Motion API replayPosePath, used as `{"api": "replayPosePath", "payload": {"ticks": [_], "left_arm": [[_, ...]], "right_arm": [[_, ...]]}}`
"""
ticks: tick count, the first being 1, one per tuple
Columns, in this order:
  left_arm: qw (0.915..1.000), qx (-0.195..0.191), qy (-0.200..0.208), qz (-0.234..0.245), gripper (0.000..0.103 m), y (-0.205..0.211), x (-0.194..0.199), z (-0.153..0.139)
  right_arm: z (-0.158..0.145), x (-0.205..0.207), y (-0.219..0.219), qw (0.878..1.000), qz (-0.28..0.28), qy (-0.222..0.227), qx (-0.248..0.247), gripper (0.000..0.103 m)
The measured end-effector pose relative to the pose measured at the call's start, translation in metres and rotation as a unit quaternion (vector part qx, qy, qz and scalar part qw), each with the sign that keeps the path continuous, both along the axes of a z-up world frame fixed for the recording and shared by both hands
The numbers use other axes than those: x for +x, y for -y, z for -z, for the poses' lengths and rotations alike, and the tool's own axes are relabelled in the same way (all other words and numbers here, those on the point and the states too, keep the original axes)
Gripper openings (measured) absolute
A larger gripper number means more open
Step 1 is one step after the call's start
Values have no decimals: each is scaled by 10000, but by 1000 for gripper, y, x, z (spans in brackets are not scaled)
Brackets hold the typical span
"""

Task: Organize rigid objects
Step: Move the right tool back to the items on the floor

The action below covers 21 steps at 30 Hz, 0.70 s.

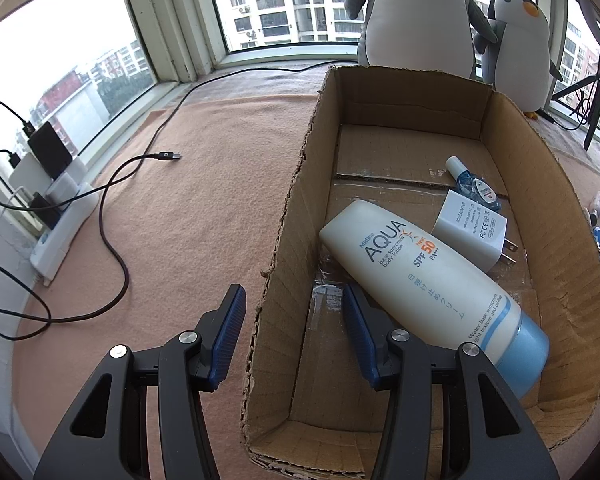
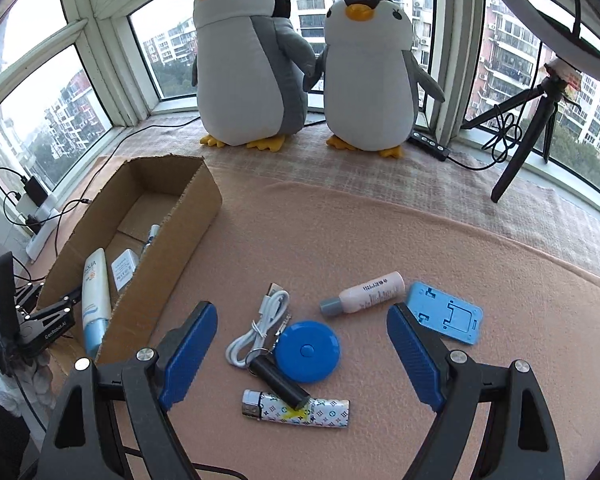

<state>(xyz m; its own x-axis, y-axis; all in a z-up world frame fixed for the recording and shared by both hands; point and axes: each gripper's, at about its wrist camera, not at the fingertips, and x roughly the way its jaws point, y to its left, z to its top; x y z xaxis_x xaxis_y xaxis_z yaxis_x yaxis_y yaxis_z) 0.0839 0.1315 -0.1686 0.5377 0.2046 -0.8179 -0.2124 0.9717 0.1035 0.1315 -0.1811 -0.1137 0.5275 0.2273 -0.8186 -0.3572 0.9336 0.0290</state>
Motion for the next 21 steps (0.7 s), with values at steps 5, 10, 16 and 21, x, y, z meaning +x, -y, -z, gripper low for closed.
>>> {"api": "replayPosePath", "payload": {"ticks": [5,10,16,21], "left_arm": [[10000,3,1,0,49,0,0,0],[10000,2,-2,-2,49,0,0,0],[10000,11,-5,8,49,-1,1,0],[10000,12,-3,8,49,-2,1,0]], "right_arm": [[24,1,11,9994,106,-240,-205,76],[35,3,15,9988,130,-331,-330,76],[41,7,12,9981,118,-415,-433,74],[50,4,3,9967,5,-421,-700,74]]}}
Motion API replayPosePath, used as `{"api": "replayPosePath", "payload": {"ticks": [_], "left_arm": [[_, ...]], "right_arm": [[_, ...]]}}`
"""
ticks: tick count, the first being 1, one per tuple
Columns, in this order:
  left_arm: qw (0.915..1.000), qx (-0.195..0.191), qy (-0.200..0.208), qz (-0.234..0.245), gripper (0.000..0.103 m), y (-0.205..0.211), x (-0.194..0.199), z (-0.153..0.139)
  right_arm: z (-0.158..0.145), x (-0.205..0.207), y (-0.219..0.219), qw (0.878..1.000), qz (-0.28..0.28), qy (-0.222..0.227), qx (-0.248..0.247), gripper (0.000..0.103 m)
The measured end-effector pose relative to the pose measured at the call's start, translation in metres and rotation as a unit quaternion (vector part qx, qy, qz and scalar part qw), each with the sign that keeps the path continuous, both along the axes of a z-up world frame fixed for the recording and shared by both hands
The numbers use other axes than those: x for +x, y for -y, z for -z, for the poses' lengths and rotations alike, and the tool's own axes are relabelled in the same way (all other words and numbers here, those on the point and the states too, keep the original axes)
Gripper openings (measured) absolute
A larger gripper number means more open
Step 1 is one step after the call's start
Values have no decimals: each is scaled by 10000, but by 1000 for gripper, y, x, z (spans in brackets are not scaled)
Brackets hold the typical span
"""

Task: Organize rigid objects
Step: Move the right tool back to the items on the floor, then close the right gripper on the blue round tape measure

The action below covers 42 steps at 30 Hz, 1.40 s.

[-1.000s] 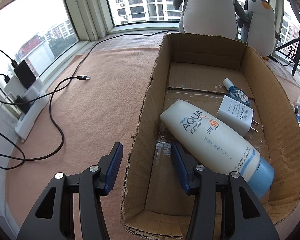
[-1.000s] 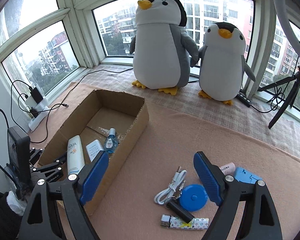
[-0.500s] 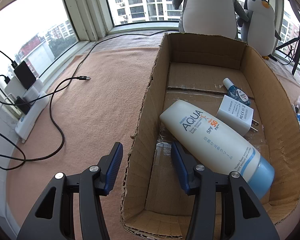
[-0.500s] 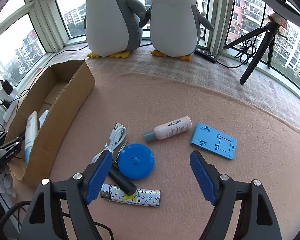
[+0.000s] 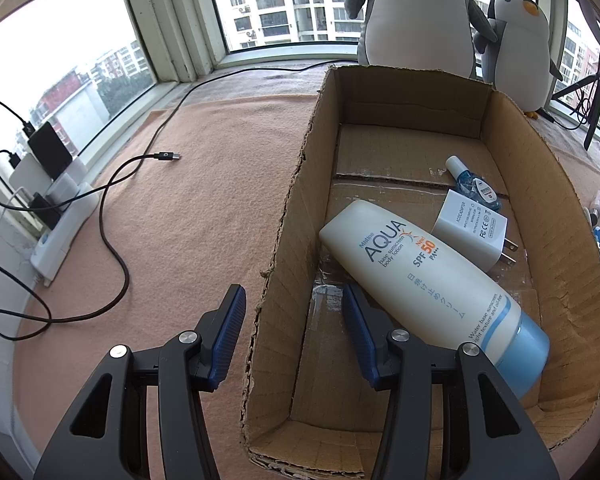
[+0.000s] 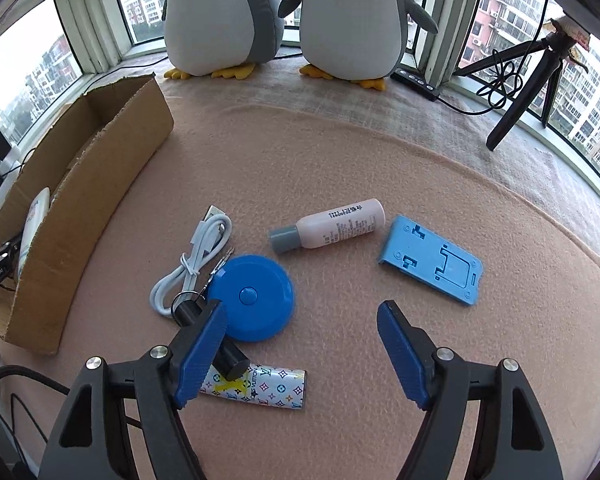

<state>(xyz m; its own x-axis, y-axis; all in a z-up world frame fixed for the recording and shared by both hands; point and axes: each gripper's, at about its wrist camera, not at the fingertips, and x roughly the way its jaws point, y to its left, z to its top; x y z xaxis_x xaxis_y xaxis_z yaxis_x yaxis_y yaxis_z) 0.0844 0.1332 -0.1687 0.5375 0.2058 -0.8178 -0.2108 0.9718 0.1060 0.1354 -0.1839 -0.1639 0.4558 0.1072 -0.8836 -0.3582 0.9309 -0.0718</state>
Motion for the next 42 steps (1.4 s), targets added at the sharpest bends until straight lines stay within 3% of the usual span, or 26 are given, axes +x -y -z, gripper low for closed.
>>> {"api": "replayPosePath", "payload": {"ticks": [11,15,18,22,30,42], "left_arm": [[10000,10,0,7,49,-1,0,0],[10000,10,0,6,49,-1,0,0],[10000,12,-1,7,49,0,0,0],[10000,26,4,4,49,-1,-1,0],[10000,37,3,10,49,-1,0,1],[10000,36,6,8,49,-1,-1,1]], "right_arm": [[12,-18,-21,9998,-178,-36,-36,74],[17,-27,-17,9995,-91,-234,199,74],[20,-40,-16,9997,-182,-170,-36,74],[16,-48,-9,9995,-205,-229,30,74],[7,-25,-5,9999,-2,-30,109,74],[12,2,-8,9999,2,-117,117,68]]}}
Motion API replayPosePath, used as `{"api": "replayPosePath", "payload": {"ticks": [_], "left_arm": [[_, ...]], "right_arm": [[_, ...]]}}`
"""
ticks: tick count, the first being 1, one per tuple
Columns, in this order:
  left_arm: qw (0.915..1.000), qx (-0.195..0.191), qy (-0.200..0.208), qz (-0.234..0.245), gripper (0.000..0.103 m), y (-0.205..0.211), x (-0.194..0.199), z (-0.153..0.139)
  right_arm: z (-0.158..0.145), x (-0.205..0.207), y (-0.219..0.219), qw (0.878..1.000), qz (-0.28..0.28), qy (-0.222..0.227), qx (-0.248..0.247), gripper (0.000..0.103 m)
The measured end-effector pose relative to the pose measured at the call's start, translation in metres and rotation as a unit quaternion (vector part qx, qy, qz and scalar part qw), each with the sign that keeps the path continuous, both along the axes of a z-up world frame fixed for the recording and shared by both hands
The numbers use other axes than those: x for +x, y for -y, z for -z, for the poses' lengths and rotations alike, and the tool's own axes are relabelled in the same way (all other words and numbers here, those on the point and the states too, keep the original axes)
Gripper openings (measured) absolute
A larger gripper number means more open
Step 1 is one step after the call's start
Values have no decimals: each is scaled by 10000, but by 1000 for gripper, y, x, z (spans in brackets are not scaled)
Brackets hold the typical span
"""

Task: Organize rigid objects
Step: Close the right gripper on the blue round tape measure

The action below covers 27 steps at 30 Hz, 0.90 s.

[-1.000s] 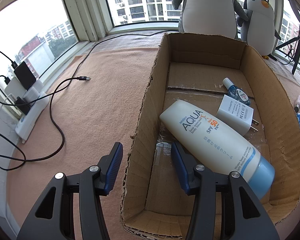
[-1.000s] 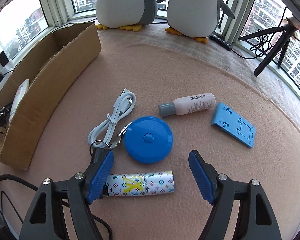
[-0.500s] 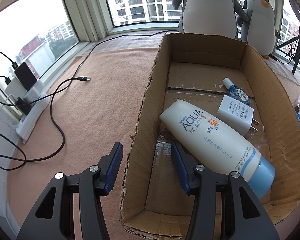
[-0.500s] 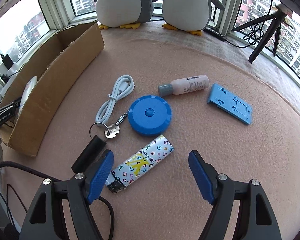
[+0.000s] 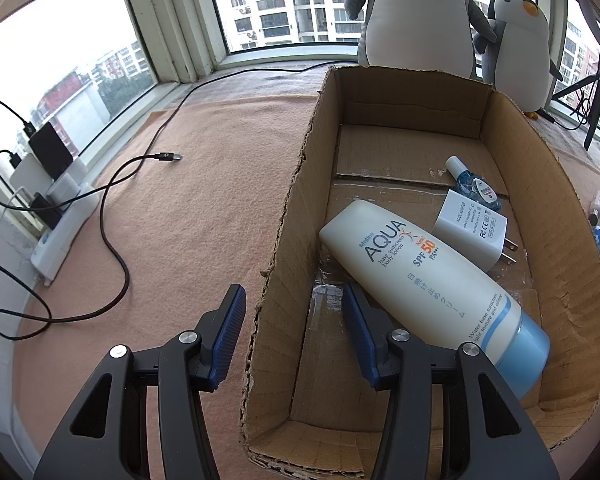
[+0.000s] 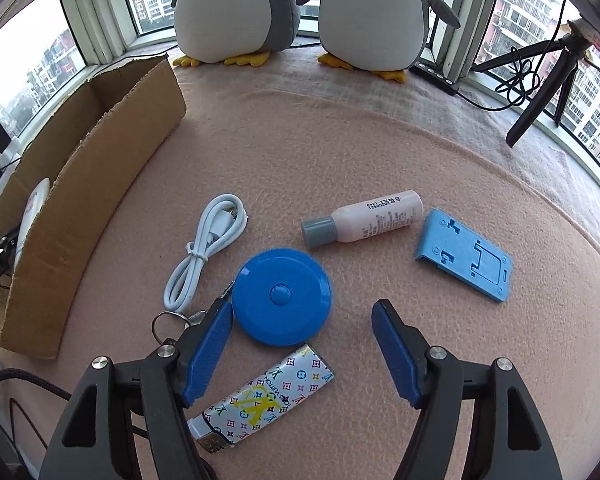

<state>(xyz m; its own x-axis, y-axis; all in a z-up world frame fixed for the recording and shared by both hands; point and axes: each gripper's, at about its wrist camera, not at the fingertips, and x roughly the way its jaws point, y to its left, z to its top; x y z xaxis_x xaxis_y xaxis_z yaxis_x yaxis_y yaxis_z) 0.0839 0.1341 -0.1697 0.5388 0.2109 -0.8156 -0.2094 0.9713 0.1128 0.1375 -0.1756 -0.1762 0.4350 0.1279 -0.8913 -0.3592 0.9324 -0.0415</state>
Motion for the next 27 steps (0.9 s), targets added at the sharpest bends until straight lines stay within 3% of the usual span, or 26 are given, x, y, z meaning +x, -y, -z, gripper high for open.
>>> {"api": "replayPosePath", "payload": {"ticks": [4,12,27], "left_arm": [[10000,4,-2,3,49,0,0,0],[10000,-3,2,-6,49,1,0,0],[10000,-8,5,-11,49,1,0,0]], "right_arm": [[2,4,0,10000,-19,-23,-17,68],[2,15,9,9999,130,-64,-36,46],[-11,4,19,9997,227,39,47,46]]}}
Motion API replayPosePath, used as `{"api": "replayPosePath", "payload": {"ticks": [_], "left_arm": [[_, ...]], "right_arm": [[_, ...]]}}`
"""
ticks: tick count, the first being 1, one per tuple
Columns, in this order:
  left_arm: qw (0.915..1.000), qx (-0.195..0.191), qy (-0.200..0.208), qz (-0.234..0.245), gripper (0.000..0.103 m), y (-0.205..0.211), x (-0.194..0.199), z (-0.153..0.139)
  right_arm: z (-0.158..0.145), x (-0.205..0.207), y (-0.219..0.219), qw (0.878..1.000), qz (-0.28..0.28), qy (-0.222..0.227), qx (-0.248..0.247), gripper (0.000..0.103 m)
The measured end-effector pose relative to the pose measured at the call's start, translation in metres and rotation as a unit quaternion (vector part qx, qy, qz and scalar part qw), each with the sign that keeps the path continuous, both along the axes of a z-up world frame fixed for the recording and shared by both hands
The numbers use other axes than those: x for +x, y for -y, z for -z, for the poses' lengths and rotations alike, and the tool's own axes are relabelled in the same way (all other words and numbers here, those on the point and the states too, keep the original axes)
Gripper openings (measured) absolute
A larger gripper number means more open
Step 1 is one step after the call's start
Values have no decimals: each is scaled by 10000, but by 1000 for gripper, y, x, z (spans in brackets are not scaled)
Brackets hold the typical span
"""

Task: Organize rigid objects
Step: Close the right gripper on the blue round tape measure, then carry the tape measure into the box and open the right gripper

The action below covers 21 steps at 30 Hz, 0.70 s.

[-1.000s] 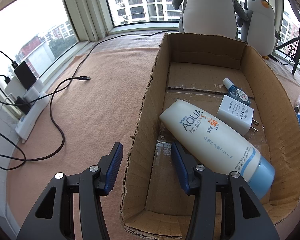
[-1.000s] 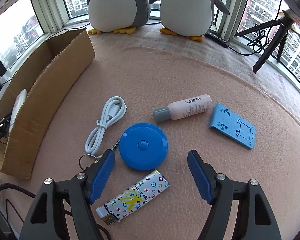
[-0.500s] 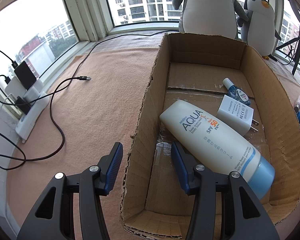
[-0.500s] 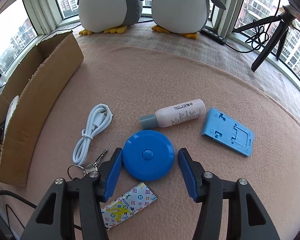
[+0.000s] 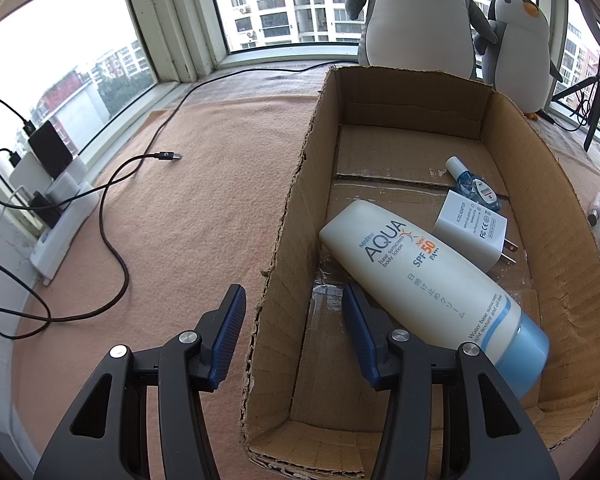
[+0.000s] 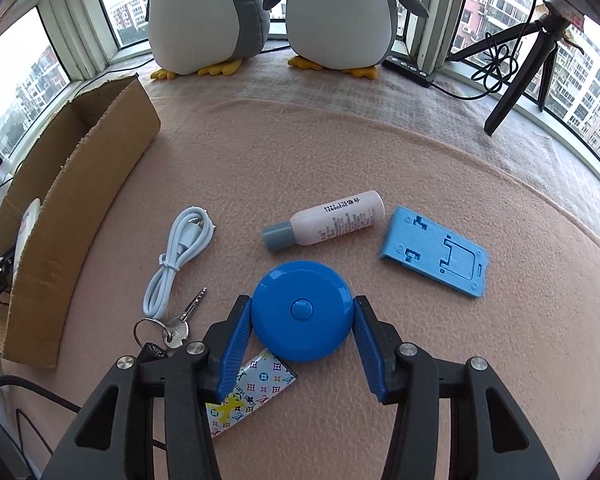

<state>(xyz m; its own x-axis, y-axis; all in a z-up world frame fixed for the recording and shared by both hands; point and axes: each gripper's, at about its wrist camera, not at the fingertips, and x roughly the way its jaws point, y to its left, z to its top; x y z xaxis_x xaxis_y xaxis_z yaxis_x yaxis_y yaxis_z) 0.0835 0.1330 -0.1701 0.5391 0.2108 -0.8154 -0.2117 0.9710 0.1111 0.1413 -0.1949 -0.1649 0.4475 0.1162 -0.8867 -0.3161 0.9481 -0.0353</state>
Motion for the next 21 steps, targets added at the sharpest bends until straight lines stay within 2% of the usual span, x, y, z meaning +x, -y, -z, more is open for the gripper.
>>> {"api": "replayPosePath", "payload": {"ticks": [6,14,21], "left_arm": [[10000,-3,0,1,49,0,0,0],[10000,-21,0,-6,49,1,0,0],[10000,-34,4,-13,49,2,-1,1]], "right_arm": [[-26,-5,-12,9996,-129,200,164,46],[-61,-9,-61,9960,-583,490,466,46],[-69,-8,-110,9919,-987,553,582,46]]}}
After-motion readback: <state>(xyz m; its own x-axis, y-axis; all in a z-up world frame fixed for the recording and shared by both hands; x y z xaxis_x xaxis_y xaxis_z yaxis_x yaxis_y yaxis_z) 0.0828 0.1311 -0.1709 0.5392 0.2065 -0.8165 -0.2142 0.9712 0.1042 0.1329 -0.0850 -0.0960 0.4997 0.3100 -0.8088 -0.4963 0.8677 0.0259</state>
